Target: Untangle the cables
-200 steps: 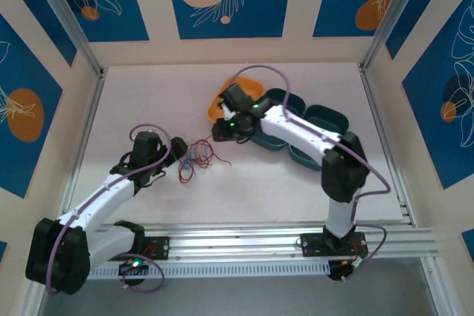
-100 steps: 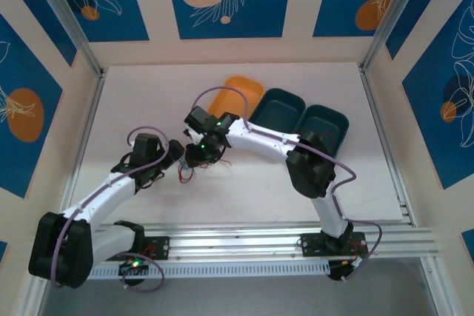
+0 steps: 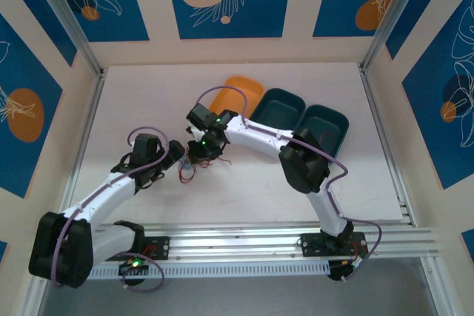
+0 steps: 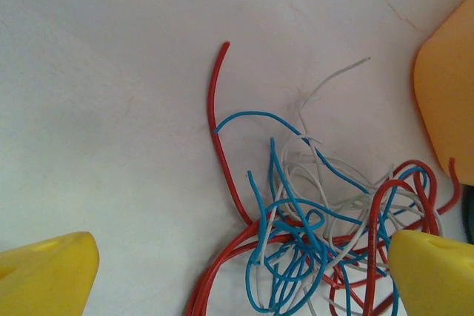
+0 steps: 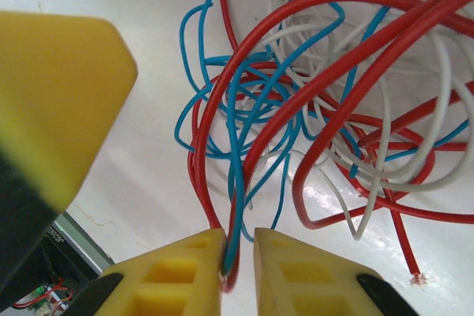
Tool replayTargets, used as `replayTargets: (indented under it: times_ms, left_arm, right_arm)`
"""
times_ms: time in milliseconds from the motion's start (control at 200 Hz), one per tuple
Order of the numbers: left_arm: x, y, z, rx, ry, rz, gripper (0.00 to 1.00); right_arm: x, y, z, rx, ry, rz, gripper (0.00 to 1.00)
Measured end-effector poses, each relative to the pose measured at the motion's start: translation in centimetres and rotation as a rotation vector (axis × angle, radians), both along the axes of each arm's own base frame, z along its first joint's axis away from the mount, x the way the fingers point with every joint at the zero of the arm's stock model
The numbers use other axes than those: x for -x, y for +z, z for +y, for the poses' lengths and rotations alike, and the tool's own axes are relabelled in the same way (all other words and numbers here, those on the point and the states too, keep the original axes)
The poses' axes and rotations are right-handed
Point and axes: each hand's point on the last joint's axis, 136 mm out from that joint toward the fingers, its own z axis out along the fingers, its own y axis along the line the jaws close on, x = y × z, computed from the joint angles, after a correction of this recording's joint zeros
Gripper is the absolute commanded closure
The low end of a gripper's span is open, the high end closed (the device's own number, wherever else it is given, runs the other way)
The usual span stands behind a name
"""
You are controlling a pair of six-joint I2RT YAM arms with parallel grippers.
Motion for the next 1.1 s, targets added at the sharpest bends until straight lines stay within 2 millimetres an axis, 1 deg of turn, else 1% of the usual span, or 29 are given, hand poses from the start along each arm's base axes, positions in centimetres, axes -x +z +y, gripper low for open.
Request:
replayTargets:
  times_ms: [75,210,290,425,515,665,750,840,900,1010,1100]
  left_arm:
    - [0.0,0.0,-0.1,0.005,-0.005,0.001,0.0]
    - [0.1,0.0,-0.3,0.005,-0.027,-0.001,0.0]
    - [0.0,0.1,-0.6,0.012,-0.038,-0.005,0.0]
    - [-0.3,0.2,-1.4,0.039,-0.079,-0.016,0.11]
    - [-0.6,0.0,-2.3,0.064,-0.115,-0.019,0.16]
    - [-1.0,-0.6,-3.9,0.108,-0.175,-0.014,0.17]
    - [-0.9,-1.1,-5.1,0.121,-0.212,-0.006,0.17]
    - [-0.8,-1.2,-6.3,0.128,-0.251,-0.004,0.17]
    - [-0.8,-1.1,-7.0,0.131,-0.271,-0.006,0.23]
    - [-1.1,-1.2,-7.6,0.136,-0.285,-0.006,0.28]
    - [-1.0,-1.8,-7.6,0.135,-0.281,0.012,0.39]
  right_arm:
    - [0.0,-0.1,0.0,0.0,-0.003,0.004,0.9]
    - [0.0,0.0,0.1,-0.003,-0.007,0.006,1.0]
    - [0.0,0.0,0.1,-0.003,-0.008,0.006,1.0]
    - [0.1,-0.1,-0.2,-0.001,-0.008,0.006,1.0]
    - [0.6,0.1,-1.0,0.001,-0.007,0.006,1.0]
    - [1.2,1.3,-2.8,-0.017,-0.019,-0.006,1.0]
    - [0.7,1.8,-3.6,-0.048,-0.041,-0.003,1.0]
    - [-0.1,1.4,-4.6,-0.067,-0.081,0.016,1.0]
    - [-0.5,0.8,-5.2,-0.069,-0.107,0.034,1.0]
    - [-1.1,-0.1,-6.1,-0.067,-0.145,0.055,1.0]
    - [-1.2,-0.1,-6.0,-0.074,-0.153,0.058,0.99]
